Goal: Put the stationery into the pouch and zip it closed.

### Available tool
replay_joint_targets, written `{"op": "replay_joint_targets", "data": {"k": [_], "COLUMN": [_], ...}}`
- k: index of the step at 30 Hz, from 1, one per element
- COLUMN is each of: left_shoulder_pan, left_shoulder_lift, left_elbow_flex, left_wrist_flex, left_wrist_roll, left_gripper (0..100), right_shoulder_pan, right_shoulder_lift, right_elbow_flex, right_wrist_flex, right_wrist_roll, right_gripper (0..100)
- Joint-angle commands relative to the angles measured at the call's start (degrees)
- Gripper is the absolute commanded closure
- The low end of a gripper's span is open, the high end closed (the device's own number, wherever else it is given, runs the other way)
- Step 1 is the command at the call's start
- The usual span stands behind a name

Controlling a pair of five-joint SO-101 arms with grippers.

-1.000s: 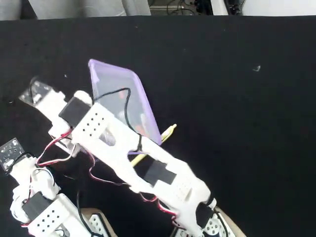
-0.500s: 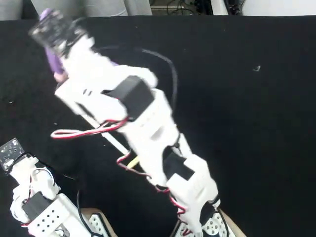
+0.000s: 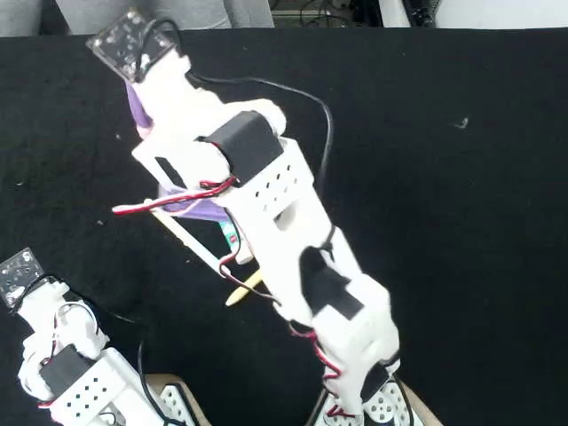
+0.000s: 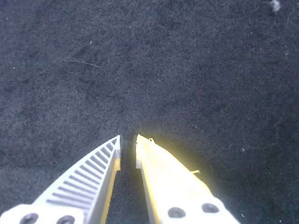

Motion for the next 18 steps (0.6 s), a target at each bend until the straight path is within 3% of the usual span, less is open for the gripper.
{"op": "replay_joint_targets", "data": {"k": [1,10,18], "left_shoulder_pan": [0.48,0.48,0.48], "left_shoulder_lift": [-0.18,-0.18,-0.18], "left_elbow_flex": [1.54,1.54,1.54], "left_wrist_flex": [0.18,0.18,0.18], "left_wrist_roll": [0.62,0.62,0.62], "left_gripper": [94,94,94], "right_shoulder_pan": [0.44,0.35,0.35], "right_shoulder_lift": [-9.63,-26.95,-45.49], "right_elbow_flex": [7.96,31.34,56.04], "right_wrist_flex": [1.32,-0.79,-14.59], "right_wrist_roll": [3.08,7.82,7.65], "right_gripper": [98.6,98.7,98.7]}}
